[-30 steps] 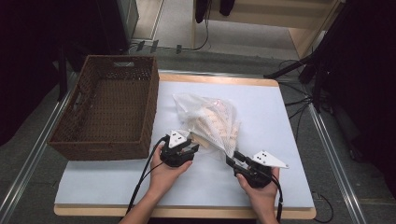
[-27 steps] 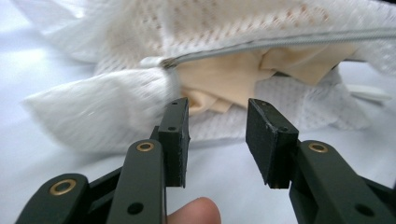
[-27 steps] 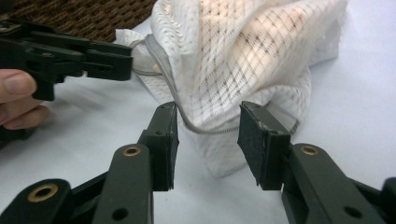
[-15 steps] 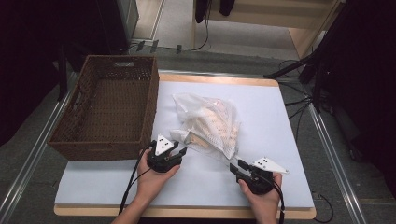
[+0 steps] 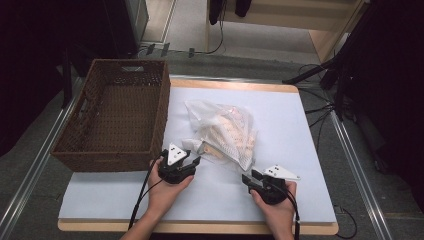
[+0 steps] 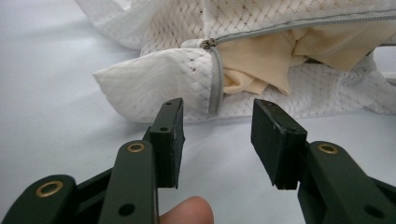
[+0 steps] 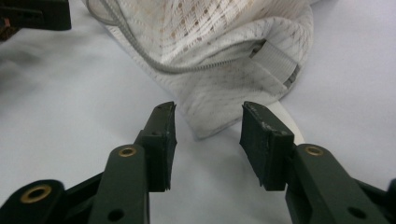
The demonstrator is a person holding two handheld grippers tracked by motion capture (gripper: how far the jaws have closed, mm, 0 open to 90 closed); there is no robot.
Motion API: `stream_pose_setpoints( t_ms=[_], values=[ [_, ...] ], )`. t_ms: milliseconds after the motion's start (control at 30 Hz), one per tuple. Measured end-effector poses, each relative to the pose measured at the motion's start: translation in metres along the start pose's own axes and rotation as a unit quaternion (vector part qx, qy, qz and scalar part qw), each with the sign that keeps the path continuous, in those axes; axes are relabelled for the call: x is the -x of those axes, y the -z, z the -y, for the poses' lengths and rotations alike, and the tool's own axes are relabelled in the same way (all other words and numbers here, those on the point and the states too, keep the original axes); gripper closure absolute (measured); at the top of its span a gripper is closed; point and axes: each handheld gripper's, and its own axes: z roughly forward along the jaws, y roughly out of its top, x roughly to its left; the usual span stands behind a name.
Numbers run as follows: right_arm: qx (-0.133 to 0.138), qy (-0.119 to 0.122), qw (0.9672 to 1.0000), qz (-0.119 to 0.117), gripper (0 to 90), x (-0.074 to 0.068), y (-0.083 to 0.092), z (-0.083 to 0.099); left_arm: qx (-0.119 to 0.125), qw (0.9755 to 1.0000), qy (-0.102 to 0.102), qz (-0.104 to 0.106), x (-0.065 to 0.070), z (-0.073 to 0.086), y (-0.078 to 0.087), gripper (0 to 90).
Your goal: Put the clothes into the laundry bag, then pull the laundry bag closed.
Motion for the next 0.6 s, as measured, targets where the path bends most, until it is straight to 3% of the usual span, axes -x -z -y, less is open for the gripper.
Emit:
stream_pose_setpoints(
  t_ms=[100, 133, 267, 300, 367, 400, 500, 567, 600],
  values=[
    [0.005, 0.001, 1.0, 0.003, 48.8, -0.001, -0.004, -0.003, -0.003, 1.0, -0.003, -0.003, 0.004, -0.003, -0.005, 53.1],
    [0.006, 0.003, 1.0, 0.005, 47.1, -0.002, -0.007, -0.006, -0.006, 0.9999, -0.003, -0.013, 0.008, -0.007, -0.01, 51.6],
    [0.005, -0.006, 1.0, 0.003, 46.0, -0.005, -0.014, -0.011, -0.009, 0.9996, -0.001, -0.025, 0.011, -0.011, -0.017, 47.9],
    [0.002, 0.004, 0.9999, 0.01, 47.1, -0.007, -0.018, -0.012, -0.008, 0.9996, 0.004, -0.026, 0.011, -0.012, -0.019, 47.9],
    [-0.016, 0.02, 0.9994, 0.023, 53.8, -0.011, -0.025, -0.014, -0.015, 0.9992, 0.013, -0.034, 0.01, -0.013, -0.024, 48.2],
    [-0.021, 0.025, 0.9991, 0.027, 56.8, -0.013, -0.026, -0.014, -0.03, 0.9984, 0.021, -0.042, 0.009, -0.014, -0.028, 48.7],
    [-0.022, 0.032, 0.9977, 0.055, 73.6, -0.015, -0.027, -0.015, -0.038, 0.9975, 0.018, -0.057, 0.006, -0.018, -0.033, 51.9],
    [-0.024, 0.035, 0.998, 0.047, 87.5, -0.013, -0.027, -0.015, -0.049, 0.9969, 0.017, -0.059, 0.004, -0.019, -0.036, 63.5],
    [-0.024, 0.036, 0.9983, 0.039, 90.0, -0.012, -0.026, -0.015, -0.052, 0.9966, 0.017, -0.06, 0.004, -0.02, -0.036, 70.0]
  ],
)
